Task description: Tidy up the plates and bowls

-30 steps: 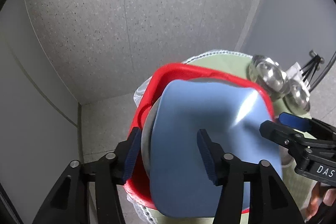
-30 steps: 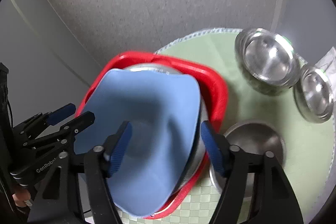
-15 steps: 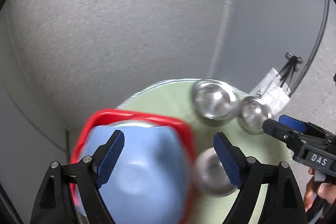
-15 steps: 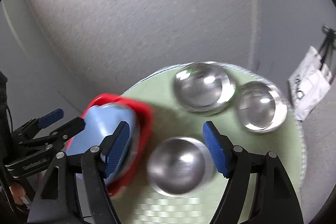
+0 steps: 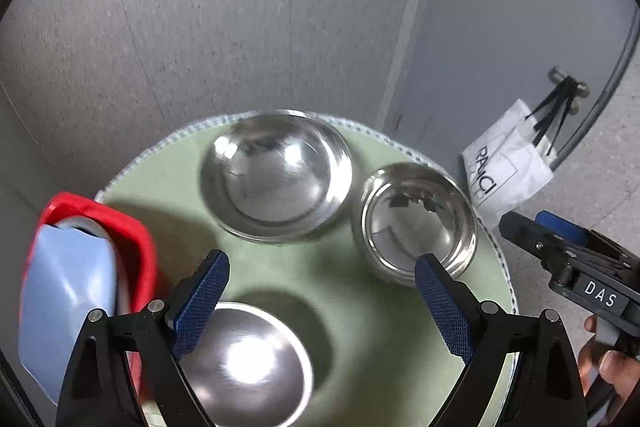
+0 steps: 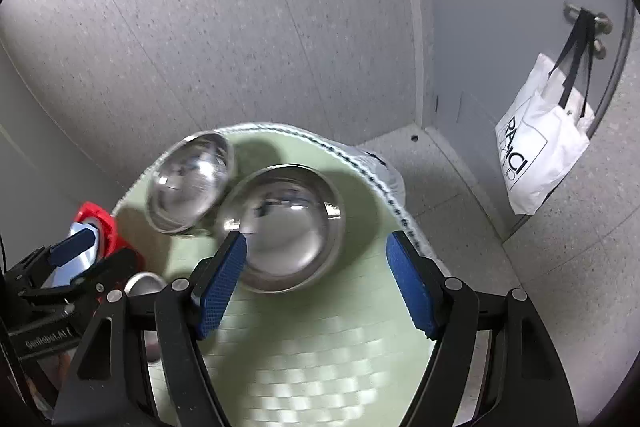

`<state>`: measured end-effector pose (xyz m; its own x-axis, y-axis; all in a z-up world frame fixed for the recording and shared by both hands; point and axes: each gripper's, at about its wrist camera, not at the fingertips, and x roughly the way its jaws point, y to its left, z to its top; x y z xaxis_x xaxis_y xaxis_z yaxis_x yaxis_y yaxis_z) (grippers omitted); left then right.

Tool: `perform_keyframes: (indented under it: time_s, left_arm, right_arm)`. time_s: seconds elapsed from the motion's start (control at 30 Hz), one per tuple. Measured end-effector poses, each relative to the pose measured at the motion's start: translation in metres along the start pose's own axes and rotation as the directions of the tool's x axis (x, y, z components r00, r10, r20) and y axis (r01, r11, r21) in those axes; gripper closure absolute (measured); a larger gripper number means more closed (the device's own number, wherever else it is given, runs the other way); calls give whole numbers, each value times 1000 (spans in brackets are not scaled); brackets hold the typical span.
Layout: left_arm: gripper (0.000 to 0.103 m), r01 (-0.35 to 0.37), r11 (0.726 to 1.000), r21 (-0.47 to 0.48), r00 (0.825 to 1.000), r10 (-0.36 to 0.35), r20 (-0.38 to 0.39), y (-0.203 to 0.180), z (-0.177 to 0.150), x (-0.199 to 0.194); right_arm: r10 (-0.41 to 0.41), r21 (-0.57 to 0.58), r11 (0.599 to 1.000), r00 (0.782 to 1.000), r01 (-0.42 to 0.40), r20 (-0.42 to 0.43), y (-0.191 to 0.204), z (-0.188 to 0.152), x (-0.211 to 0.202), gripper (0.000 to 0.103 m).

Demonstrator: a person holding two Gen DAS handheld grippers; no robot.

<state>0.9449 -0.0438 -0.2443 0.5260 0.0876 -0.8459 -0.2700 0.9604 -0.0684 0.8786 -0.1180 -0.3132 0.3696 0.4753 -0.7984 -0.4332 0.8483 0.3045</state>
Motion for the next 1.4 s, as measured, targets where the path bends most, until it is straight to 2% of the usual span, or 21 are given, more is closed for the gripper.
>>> perform_keyframes:
  time_s: [0.27, 0.33, 0.37, 0.43, 0.57, 0.73, 0.77, 0.8, 1.0, 1.13, 1.27, 1.4]
  left_arm:
    - [13, -60, 997, -44, 993, 55, -102, -22, 22, 62]
    - [18, -69, 997, -39, 991, 64, -116, -28, 27, 73]
    - [20, -72, 997, -34, 991, 68, -119, -30, 28, 78]
    - [31, -72, 997, -30, 988, 67, -140, -33, 30, 88]
    - [35, -59, 998, -25, 984, 54, -169, -42, 32, 112]
    - [75, -20, 1000, -1, 979, 20, -205, -50, 36, 134]
    - [76, -14, 1000, 10, 976, 16, -217, -53, 37, 138]
    - [76, -21, 1000, 17, 976, 24, -218, -53, 38, 140]
    - [80, 7, 1000, 24, 981, -3, -196, -53, 47, 132]
    - [80, 19, 1000, 18, 989, -16, -144, -47, 54, 112]
    - [80, 26, 1000, -12, 995, -27, -95, -29, 66, 93]
    - [80, 11, 998, -59, 999, -14, -46, 4, 83, 78]
  right_arm:
    - [50, -17, 998, 993, -52, -103, -28, 3, 56, 29]
    - [55, -22, 998, 991, -58, -122, -29, 1, 67, 29]
    - [62, -22, 998, 989, -66, -132, -30, 0, 71, 31]
    - [74, -21, 997, 986, -78, -146, -32, -1, 79, 36]
    - [91, -28, 995, 980, -97, -175, -31, -4, 88, 48]
    - [129, -29, 990, 972, -137, -196, -28, -5, 94, 70]
    - [142, -29, 988, 970, -151, -198, -27, -6, 93, 78]
    - [153, -30, 986, 968, -162, -201, -26, -6, 93, 83]
    - [137, -28, 989, 971, -145, -195, -26, -7, 86, 86]
    - [131, -48, 989, 978, -140, -163, -18, 1, 69, 86]
    - [142, -90, 984, 984, -151, -104, 5, 20, 46, 86]
    - [164, -131, 976, 984, -173, -74, 32, 36, 40, 86]
